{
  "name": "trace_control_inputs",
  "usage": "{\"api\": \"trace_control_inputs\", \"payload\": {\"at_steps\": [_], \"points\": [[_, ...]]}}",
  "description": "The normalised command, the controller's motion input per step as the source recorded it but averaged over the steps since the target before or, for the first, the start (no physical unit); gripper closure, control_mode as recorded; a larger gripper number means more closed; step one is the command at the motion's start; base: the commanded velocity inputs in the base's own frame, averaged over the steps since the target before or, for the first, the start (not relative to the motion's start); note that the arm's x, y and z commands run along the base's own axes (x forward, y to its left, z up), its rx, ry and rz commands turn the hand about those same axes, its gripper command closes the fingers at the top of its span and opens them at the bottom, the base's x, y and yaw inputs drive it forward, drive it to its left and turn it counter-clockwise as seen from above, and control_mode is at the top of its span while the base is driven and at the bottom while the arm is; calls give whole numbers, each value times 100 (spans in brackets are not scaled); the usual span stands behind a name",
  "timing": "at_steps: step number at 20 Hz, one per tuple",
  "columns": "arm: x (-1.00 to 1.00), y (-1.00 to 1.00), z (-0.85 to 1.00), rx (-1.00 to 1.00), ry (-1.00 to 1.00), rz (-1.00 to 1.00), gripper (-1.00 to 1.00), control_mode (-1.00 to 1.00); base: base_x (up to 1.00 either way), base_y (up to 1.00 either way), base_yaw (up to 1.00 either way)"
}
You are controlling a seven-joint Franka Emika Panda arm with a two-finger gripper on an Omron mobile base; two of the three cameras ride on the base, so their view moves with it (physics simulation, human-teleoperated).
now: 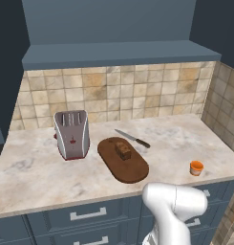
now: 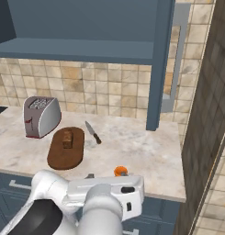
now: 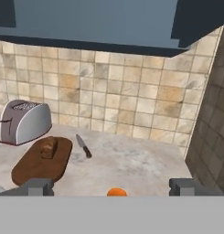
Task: Pick the bread, place it on the cutting board, pick the jam, place it on the counter, and close the cabinet.
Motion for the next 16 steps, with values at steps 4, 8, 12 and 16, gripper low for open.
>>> {"api": "trace_control_inputs", "payload": {"at_steps": [4,8,12,16], "points": [[-23,0,35,0,0,-10,-100,-100,0,0,0],[-22,0,30,0,0,-9,-100,-100,0,0,0],[-24,0,27,0,0,-9,-100,-100,0,0,0],[-28,0,26,0,0,-10,-100,-100,0,0,0]]}}
